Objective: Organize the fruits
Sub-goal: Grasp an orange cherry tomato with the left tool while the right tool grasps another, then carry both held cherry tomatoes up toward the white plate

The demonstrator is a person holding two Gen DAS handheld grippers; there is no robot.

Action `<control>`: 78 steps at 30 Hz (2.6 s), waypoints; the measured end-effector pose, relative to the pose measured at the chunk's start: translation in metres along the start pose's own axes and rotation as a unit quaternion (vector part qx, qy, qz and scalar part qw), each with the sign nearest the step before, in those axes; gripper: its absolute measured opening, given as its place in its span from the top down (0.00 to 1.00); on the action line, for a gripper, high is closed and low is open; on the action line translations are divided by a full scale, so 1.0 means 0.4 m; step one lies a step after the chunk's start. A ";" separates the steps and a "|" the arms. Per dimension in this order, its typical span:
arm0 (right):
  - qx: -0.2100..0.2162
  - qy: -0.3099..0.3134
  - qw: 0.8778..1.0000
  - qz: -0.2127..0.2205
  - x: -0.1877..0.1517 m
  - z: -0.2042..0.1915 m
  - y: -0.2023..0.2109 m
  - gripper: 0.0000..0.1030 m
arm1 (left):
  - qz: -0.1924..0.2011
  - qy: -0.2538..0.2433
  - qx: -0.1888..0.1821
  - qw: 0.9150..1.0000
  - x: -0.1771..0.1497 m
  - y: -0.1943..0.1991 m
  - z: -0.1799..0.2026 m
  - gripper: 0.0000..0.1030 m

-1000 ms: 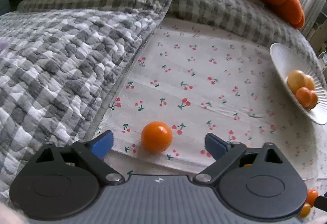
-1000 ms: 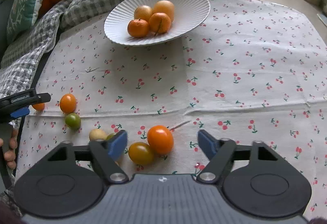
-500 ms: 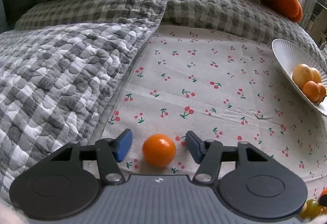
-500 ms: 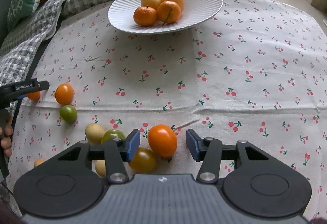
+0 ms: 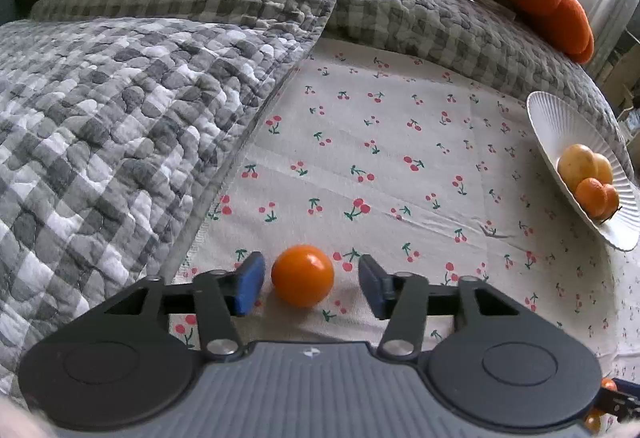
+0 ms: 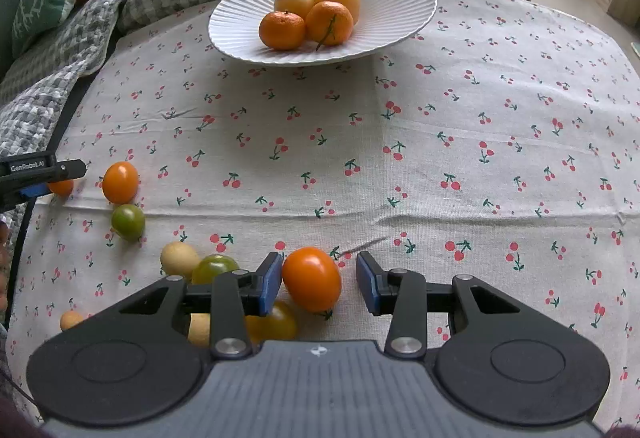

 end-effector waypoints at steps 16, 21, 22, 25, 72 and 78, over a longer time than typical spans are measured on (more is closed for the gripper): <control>0.003 0.010 1.000 -0.001 -0.008 -0.011 -0.004 0.73 | 0.012 -0.042 0.002 0.999 0.000 -0.001 0.022 0.80; 0.002 0.015 1.000 -0.005 -0.010 -0.011 -0.007 0.73 | 0.010 -0.043 -0.002 0.999 -0.003 0.001 0.029 0.80; 0.001 0.017 1.000 -0.005 -0.010 -0.012 -0.007 0.73 | 0.010 -0.044 -0.001 0.999 -0.004 0.001 0.030 0.80; -0.002 0.021 1.000 -0.006 -0.011 -0.014 -0.007 0.73 | 0.010 -0.045 -0.002 0.999 -0.004 0.000 0.029 0.80; 0.121 -0.040 0.980 0.154 0.111 0.054 0.334 0.74 | 0.124 -0.041 -0.080 0.988 -0.052 0.520 0.284 0.80; 0.127 -0.040 0.978 0.163 0.125 0.061 0.346 0.74 | 0.147 -0.095 -0.066 0.982 -0.043 0.537 0.345 0.80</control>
Point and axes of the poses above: each gripper's, at about its wrist camera, not at the fingertips, and y roughly against the way its jaws point, z to its right, x to its top, the point moved 6 cm from there along -y, roughly the way its jaws point
